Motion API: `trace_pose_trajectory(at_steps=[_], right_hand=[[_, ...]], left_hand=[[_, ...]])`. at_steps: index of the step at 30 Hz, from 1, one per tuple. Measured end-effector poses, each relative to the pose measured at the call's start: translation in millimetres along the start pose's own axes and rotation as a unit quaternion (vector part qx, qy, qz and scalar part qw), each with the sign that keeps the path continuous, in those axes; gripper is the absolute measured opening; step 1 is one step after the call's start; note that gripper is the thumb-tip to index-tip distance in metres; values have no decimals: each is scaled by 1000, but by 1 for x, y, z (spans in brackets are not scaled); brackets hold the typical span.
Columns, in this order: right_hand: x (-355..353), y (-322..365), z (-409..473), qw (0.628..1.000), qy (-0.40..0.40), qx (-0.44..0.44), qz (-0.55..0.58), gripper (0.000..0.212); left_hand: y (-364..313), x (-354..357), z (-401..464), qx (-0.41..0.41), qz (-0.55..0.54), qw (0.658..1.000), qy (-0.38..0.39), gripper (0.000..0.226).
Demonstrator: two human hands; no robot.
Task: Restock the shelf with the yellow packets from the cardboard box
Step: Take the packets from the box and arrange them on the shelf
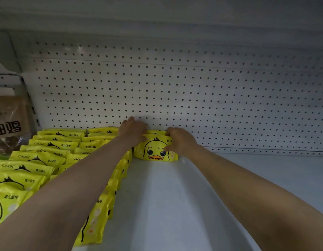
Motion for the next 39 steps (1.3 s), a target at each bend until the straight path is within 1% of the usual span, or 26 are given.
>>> trace_pose_trajectory(at_steps=[6,11,16,19,22,28,34,39], right_hand=[[-1,6,-5,997,-36,13,-66,63],[-5,17,-13,990,-52,24,-130,66],[-22,30,-24,986,-48,30,-156,56],[-43,41,-35,988,-48,31,-141,53],[-68,63,-51,993,-61,23,-103,48],[-117,141,-97,994,-107,-34,-15,49],[-145,223,-154,984,-147,-102,17,47],[-139,281,-184,973,-155,-168,30,47]], left_hand=[[-4,6,5,-24,53,998,-17,29],[-2,11,2,-15,69,997,-34,22],[0,-5,-16,6,53,998,-36,34],[5,-28,-34,6,26,999,-48,39],[13,-58,-64,-3,-4,998,-58,44],[48,-116,-148,-9,-39,995,-95,53],[102,-154,-249,-24,1,991,-133,53],[148,-169,-327,-55,18,984,-169,45]])
Point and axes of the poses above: each hand's wrist, its own z-axis towards the middle knuckle, its own x-axis out of the palm, y = z × x, the point moved 1 cm from there along z, towards the middle knuckle, and after that the axes turned 14 degrees about -z, right-handed, at the moved point
